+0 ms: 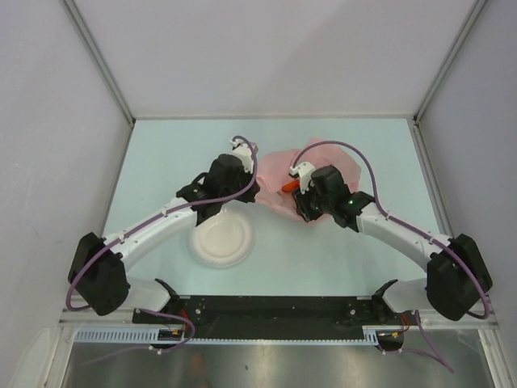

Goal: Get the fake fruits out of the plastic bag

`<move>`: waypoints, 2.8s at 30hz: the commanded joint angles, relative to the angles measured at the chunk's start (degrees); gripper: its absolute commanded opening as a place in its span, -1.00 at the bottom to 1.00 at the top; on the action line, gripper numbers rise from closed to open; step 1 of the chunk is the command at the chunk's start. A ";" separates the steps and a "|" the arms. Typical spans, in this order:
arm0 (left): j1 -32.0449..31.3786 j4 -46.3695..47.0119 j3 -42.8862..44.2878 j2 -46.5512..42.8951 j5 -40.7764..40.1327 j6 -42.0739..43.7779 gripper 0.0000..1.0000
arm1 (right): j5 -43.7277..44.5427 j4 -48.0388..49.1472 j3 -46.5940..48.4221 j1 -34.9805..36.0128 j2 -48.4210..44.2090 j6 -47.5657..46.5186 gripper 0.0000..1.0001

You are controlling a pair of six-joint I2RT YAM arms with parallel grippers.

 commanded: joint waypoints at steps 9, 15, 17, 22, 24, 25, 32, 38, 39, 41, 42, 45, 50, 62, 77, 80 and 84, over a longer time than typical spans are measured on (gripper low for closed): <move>1.54 2.12 -3.89 -3.64 -1.43 -0.02 -0.96 | 4.82 8.00 4.06 -6.12 4.30 6.19 0.64; 1.80 2.56 -3.46 -3.20 -1.16 1.03 -0.97 | -0.45 9.86 11.62 -8.24 12.65 7.96 0.77; 1.46 2.82 -3.63 -3.55 -1.78 1.65 -0.97 | -1.68 10.12 12.59 -7.45 14.15 8.13 0.73; 1.19 4.14 -4.42 -4.34 -2.31 2.09 -0.97 | 0.68 11.00 16.46 -4.37 20.03 10.32 0.82; 1.28 4.05 -4.60 -4.61 -2.75 2.18 -0.98 | 3.48 10.47 19.61 -4.11 22.32 11.29 0.90; 1.28 4.05 -4.60 -4.69 -3.01 2.26 -0.98 | 4.54 10.21 20.85 -4.11 24.51 12.08 0.93; 1.28 3.70 -4.86 -5.22 -4.15 3.14 -0.98 | 6.84 7.58 27.45 -5.07 32.96 12.27 0.99; 1.28 4.14 -4.95 -4.96 -4.33 3.15 -0.94 | 8.59 6.60 27.36 -4.02 35.16 12.35 0.99; 1.36 4.32 -4.86 -4.87 -3.90 3.14 -0.94 | 9.21 6.78 27.36 -4.02 35.51 11.92 0.99; 1.28 4.41 -4.77 -4.70 -3.63 3.23 -0.94 | 9.91 7.48 27.36 -4.19 35.60 10.87 0.83; 1.28 4.32 -4.51 -4.61 -3.89 3.23 -0.94 | 10.18 7.66 27.36 -4.72 34.99 9.55 0.42; 1.28 4.49 -3.81 -4.43 -3.45 3.84 -0.86 | 7.12 6.35 27.89 -7.00 31.58 7.79 -0.02; 1.28 5.11 -1.09 -3.29 -2.40 4.55 0.10 | 2.11 -2.67 28.77 -8.94 17.78 3.84 -0.19; 11.88 -3.50 15.35 -7.84 4.38 1.39 1.00 | -11.44 -15.98 27.80 7.98 -0.61 -9.08 -0.29; 30.80 -5.44 6.21 -22.27 2.53 1.64 1.00 | -14.52 3.00 30.17 25.86 25.74 -12.26 -0.22; 33.26 -5.52 7.35 -22.62 1.99 2.88 0.99 | -13.99 3.70 34.81 25.69 33.63 -9.72 -0.22; 35.02 -5.17 6.39 -24.64 6.30 1.48 1.00 | -12.68 5.81 39.22 25.86 40.16 -8.13 -0.21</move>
